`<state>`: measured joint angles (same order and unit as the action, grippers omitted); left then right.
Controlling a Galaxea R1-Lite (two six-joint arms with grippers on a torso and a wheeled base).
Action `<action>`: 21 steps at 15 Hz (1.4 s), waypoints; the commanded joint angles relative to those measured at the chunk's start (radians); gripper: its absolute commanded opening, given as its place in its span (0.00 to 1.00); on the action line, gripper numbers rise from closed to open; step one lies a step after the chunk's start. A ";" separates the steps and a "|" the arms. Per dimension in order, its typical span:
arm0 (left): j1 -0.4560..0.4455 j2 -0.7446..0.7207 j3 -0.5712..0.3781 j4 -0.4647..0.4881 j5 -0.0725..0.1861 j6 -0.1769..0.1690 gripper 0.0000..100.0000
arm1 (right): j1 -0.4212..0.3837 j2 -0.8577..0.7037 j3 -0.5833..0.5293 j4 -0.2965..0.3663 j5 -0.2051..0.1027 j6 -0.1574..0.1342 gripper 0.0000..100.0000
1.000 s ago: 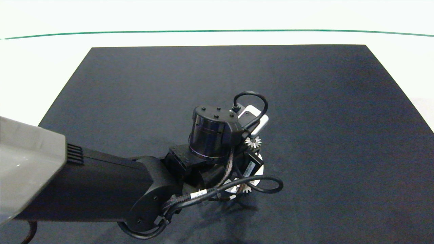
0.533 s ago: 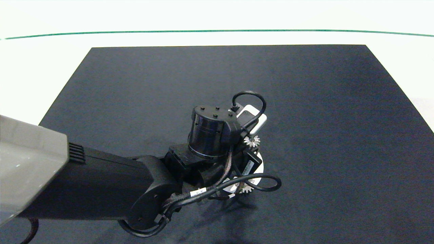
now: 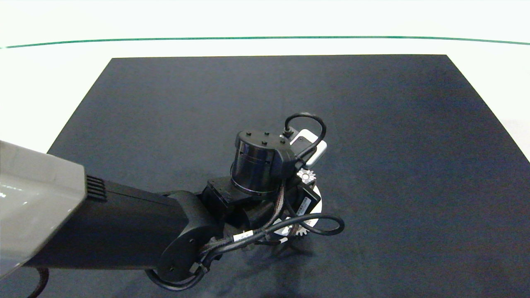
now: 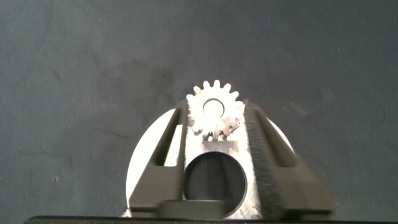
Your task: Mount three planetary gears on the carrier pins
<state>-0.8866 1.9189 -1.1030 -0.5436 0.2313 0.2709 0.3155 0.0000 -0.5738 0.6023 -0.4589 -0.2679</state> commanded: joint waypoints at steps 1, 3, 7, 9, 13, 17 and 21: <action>0.001 0.002 -0.003 -0.002 0.002 0.002 0.04 | 0.000 0.000 0.000 0.004 -0.003 -0.002 1.00; 0.005 -0.005 -0.009 0.004 0.002 0.004 0.04 | 0.000 0.000 0.000 0.005 -0.003 -0.002 1.00; 0.029 -0.077 0.022 0.036 0.002 0.002 0.04 | 0.000 0.000 0.003 0.004 -0.001 -0.002 1.00; 0.038 -0.110 0.057 0.036 0.003 0.002 0.04 | 0.000 0.000 0.005 0.004 0.002 -0.004 1.00; 0.035 -0.130 0.078 0.039 0.003 -0.001 1.00 | 0.000 0.000 0.000 0.002 0.003 -0.004 1.00; 0.035 -0.221 0.086 0.146 0.005 -0.019 1.00 | -0.004 0.002 -0.001 -0.004 0.003 -0.004 1.00; 0.156 -0.371 0.087 0.284 0.048 -0.044 1.00 | -0.033 0.066 -0.084 -0.004 0.003 0.002 1.00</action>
<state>-0.8096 1.6385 -1.0183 -0.2832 0.2564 0.2274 0.2972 0.0272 -0.6272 0.5945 -0.4532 -0.2640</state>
